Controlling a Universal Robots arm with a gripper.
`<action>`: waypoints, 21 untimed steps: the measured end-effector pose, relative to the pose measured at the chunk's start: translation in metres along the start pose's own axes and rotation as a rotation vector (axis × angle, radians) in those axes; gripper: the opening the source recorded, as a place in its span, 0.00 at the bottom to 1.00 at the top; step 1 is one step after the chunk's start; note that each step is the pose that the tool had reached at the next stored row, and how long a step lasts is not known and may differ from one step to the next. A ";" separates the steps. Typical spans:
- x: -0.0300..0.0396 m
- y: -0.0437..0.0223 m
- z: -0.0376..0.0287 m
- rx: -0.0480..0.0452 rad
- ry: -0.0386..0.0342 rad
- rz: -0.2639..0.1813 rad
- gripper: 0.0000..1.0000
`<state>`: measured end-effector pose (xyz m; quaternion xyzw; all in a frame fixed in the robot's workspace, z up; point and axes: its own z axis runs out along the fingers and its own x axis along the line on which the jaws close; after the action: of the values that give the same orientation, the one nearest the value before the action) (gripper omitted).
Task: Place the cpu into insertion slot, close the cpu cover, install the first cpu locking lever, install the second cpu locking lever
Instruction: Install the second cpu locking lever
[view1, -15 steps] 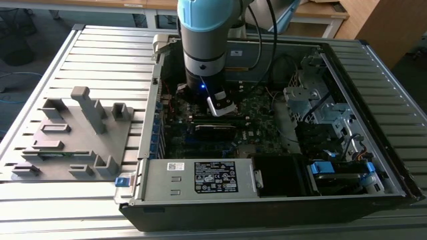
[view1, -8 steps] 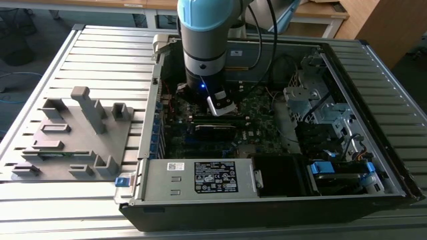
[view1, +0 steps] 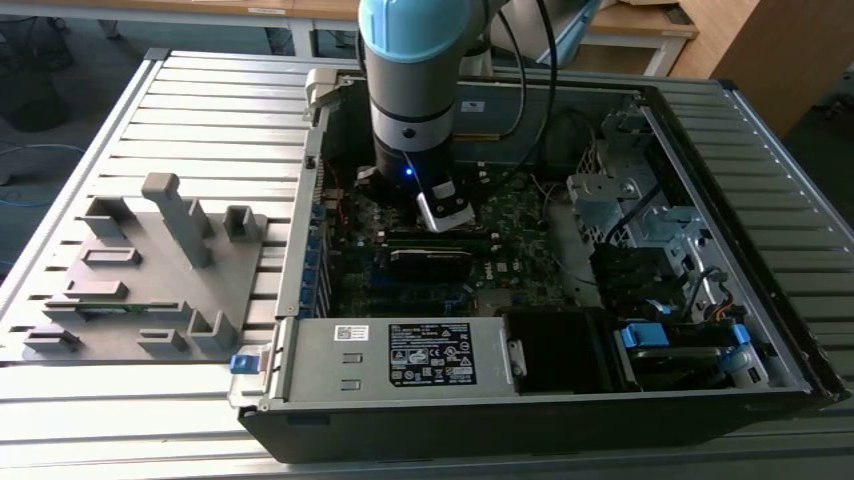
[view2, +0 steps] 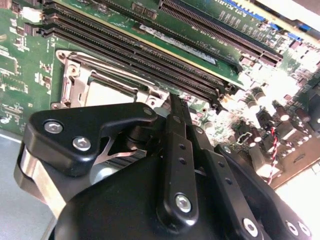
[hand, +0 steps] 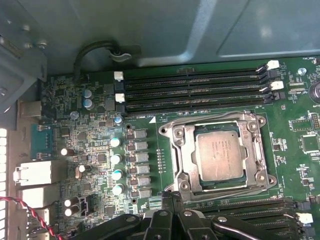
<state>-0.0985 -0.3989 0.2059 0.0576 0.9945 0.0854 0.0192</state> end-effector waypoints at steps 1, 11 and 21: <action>0.0000 0.0000 0.0001 -0.0001 -0.0001 0.000 0.10; -0.0002 0.0008 0.0001 0.0002 0.0000 0.000 0.10; 0.0014 0.0133 0.0023 0.0077 -0.0007 0.000 0.10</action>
<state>-0.0983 -0.3854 0.2059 0.0575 0.9948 0.0815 0.0194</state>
